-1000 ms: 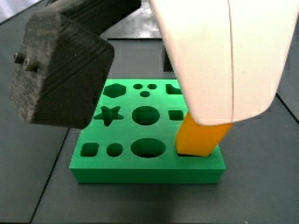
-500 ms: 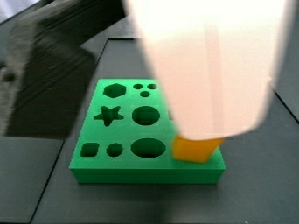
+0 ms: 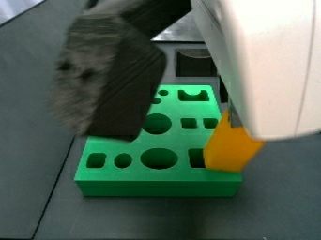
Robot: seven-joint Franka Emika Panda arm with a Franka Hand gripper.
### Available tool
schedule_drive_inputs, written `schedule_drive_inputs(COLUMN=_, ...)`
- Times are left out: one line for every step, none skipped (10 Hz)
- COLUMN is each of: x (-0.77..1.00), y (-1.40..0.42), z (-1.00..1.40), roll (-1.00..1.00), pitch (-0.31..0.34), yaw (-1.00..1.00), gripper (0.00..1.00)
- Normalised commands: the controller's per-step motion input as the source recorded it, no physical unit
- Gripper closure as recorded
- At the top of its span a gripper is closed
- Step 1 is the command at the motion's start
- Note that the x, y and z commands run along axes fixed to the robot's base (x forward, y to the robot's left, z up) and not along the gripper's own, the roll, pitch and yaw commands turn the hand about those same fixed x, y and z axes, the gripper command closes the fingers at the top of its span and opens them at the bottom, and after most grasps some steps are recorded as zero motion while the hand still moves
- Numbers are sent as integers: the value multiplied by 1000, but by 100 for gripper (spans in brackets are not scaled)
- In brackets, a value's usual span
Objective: Pick up the rectangle object. Move up. Place the rectangle object on the fixture. Regrasp the rectangle object. Move to above the board. Insert the rectangle object.
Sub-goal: Insert the rectangle object.
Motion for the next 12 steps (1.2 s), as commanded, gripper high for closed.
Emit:
schedule_drive_inputs(x=-223, y=486, z=0, roll=-243, pitch=-500, yaw=31, gripper=100)
schedule_drive_inputs(x=-403, y=94, z=-171, roll=-30, pitch=-463, yaw=0, gripper=100)
schedule_drive_inputs(x=-34, y=0, z=-111, roll=0, pitch=-161, yaw=0, gripper=100)
schedule_drive_inputs(x=-334, y=-66, z=-114, roll=9, pitch=-183, yaw=0, gripper=100)
schedule_drive_inputs(x=-231, y=-83, z=-86, roll=11, pitch=-139, yaw=-3, gripper=100)
schedule_drive_inputs(x=-94, y=-160, z=-77, roll=31, pitch=-101, yaw=-14, gripper=100)
schedule_drive_inputs(x=-37, y=-126, z=-49, roll=79, pitch=-37, yaw=0, gripper=100)
schedule_drive_inputs(x=-357, y=-26, z=-23, roll=90, pitch=-66, yaw=0, gripper=100)
schedule_drive_inputs(x=-506, y=0, z=-11, roll=74, pitch=-84, yaw=0, gripper=100)
schedule_drive_inputs(x=-669, y=114, z=0, roll=43, pitch=-113, yaw=-20, gripper=100)
schedule_drive_inputs(x=-537, y=123, z=-37, roll=6, pitch=-109, yaw=-60, gripper=100)
schedule_drive_inputs(x=-194, y=0, z=-91, roll=34, pitch=-67, yaw=-97, gripper=100)
